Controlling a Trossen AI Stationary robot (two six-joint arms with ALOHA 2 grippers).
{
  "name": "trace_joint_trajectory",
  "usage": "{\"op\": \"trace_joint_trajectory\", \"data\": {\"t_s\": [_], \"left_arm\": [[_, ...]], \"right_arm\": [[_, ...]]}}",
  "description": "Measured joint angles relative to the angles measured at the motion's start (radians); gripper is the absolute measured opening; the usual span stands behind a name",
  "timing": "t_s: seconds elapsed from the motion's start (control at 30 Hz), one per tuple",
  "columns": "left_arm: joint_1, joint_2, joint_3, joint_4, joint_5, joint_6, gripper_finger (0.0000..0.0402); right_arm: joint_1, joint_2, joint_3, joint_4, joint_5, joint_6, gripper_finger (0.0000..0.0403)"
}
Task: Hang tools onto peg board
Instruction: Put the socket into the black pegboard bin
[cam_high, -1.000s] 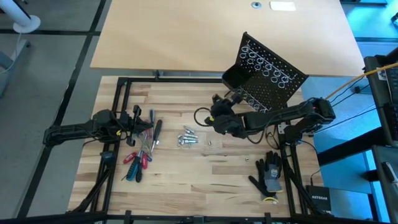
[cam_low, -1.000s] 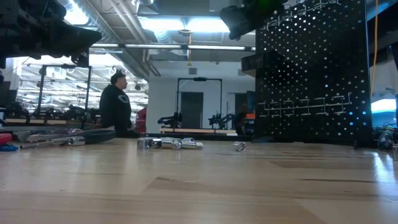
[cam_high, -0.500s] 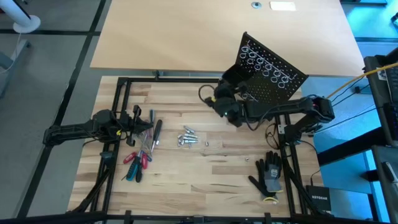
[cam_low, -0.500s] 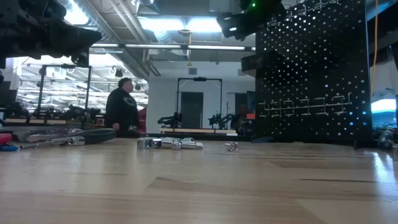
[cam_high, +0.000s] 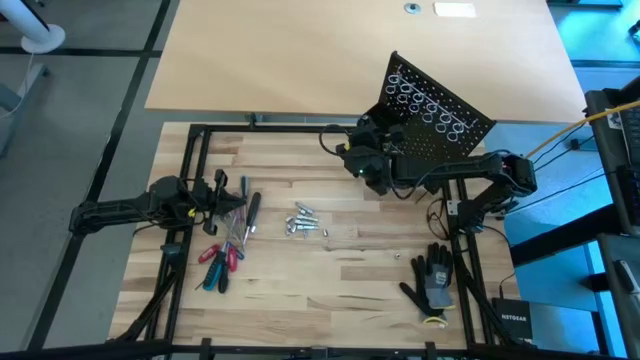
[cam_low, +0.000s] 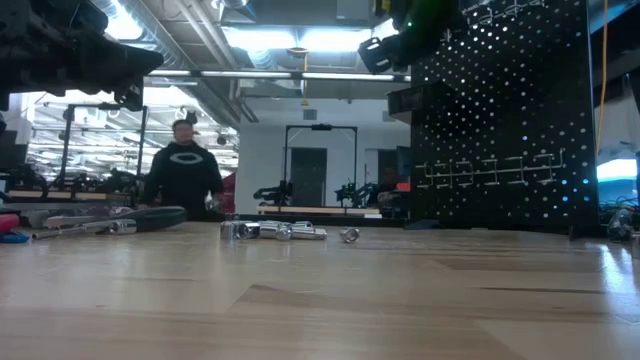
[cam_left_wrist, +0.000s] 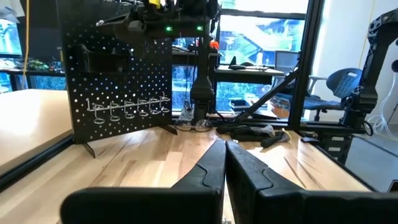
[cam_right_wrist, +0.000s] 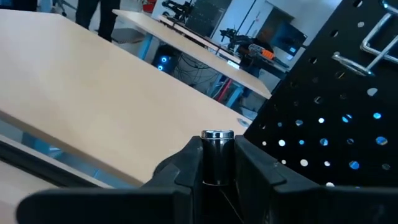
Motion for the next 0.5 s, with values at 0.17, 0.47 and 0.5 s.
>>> {"op": "trace_joint_trajectory", "data": {"t_s": [0.17,0.47,0.5], "left_arm": [[0.000,0.000,0.000,0.000,0.000,0.000,0.0001],[0.000,0.000,0.000,0.000,0.000,0.003,0.0001],[0.000,0.000,0.000,0.000,0.000,0.003,0.0001]], "right_arm": [[-0.016,0.000,0.000,-0.099,-0.036,0.088,0.0072],[-0.049,0.000,0.000,-0.233,-0.130,0.224,0.0072],[-0.049,0.000,0.000,-0.235,-0.130,0.223,0.0072]]}}
